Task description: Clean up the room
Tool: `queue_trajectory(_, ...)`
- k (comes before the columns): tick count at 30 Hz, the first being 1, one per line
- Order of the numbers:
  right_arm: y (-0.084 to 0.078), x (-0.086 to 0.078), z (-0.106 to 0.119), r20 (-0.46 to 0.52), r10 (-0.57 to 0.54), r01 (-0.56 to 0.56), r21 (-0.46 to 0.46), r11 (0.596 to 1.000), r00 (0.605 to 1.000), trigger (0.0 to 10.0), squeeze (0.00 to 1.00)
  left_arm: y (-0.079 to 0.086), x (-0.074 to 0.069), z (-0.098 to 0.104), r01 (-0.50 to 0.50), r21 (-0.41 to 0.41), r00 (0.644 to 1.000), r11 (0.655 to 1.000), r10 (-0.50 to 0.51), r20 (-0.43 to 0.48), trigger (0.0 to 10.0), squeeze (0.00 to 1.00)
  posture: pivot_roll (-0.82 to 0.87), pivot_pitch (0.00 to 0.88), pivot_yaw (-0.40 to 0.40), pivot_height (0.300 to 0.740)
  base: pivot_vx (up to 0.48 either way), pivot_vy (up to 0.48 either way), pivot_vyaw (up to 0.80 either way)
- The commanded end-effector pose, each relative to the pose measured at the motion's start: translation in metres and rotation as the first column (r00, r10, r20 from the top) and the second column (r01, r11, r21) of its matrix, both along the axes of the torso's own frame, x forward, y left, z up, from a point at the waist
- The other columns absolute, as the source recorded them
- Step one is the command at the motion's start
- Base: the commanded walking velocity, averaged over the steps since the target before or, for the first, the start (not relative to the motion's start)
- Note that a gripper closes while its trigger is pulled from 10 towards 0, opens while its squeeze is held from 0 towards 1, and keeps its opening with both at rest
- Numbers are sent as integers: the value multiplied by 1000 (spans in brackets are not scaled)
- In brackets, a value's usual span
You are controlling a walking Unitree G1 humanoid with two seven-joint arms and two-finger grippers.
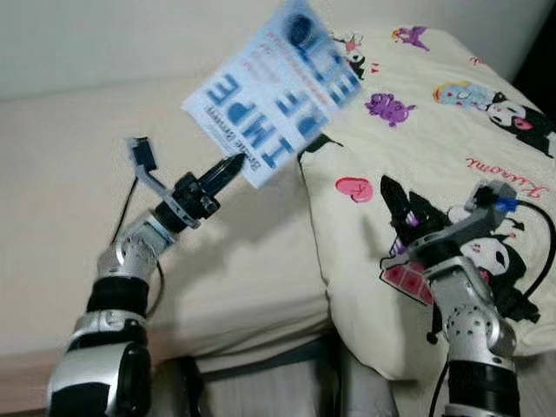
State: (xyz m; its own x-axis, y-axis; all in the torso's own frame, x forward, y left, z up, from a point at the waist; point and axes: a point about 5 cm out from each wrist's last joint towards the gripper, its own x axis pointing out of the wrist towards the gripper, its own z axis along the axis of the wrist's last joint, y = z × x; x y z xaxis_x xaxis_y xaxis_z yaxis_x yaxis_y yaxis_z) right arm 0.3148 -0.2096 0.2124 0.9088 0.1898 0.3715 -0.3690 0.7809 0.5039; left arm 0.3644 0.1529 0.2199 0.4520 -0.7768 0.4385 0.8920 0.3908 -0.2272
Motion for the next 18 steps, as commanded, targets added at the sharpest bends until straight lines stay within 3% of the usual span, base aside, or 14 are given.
queue_trajectory(1, 8, -7, 11, 62, 103, -101, -37, 994, 993, 10000, 0, 9, -1, 4, -41, 78, 997, 996, 36, 67, 8314, 0, -159, 142, 92, 530, 0, 0, 0)
queue_trajectory(2, 13, -14, 12, 71, 185, -175, -118, 977, 980, 10000, 0, 10, -2, 2, -41, 115, 996, 993, 31, 82, 8667, 0, -162, 140, 92, 530, 0, 0, 0)
queue_trajectory(3, 13, -14, 12, 71, 185, -175, -118, 977, 980, 10000, 0, 10, -2, 2, -41, 115, 996, 993, 31, 82, 8667, 0, -162, 140, 92, 530, 0, 0, 0)
queue_trajectory(5, 17, -23, 8, 45, 280, -263, -229, 937, 959, 10000, 0, 12, -7, 1, -16, 174, 995, 985, -2, 100, 10000, 0, -159, 140, 90, 530, 0, 0, 0)
queue_trajectory(8, 17, -25, 6, 28, 296, -279, -261, 924, 955, 10000, 0, 13, -9, 1, -6, 196, 994, 981, -15, 107, 10000, 0, -160, 141, 89, 530, 0, 0, 0)
queue_trajectory(12, 11, -25, 8, 17, 259, -243, -295, 924, 966, 10000, 0, 17, -15, -1, 32, 249, 994, 968, -58, 97, 10000, 0, -164, 139, 91, 530, 0, 0, 0)
queue_trajectory(14, 1, -19, 14, 23, 167, -153, -299, 942, 986, 10000, 0, 19, -22, -3, 87, 295, 988, 951, -120, 95, 10000, 0, -164, 138, 94, 530, 0, 0, 0)
queue_trajectory(18, -2, -17, 17, 25, 147, -133, -306, 943, 989, 10000, 0, 20, -25, -3, 116, 321, 983, 940, -155, 98, 10000, 0, -163, 138, 93, 530, 0, 0, 0)
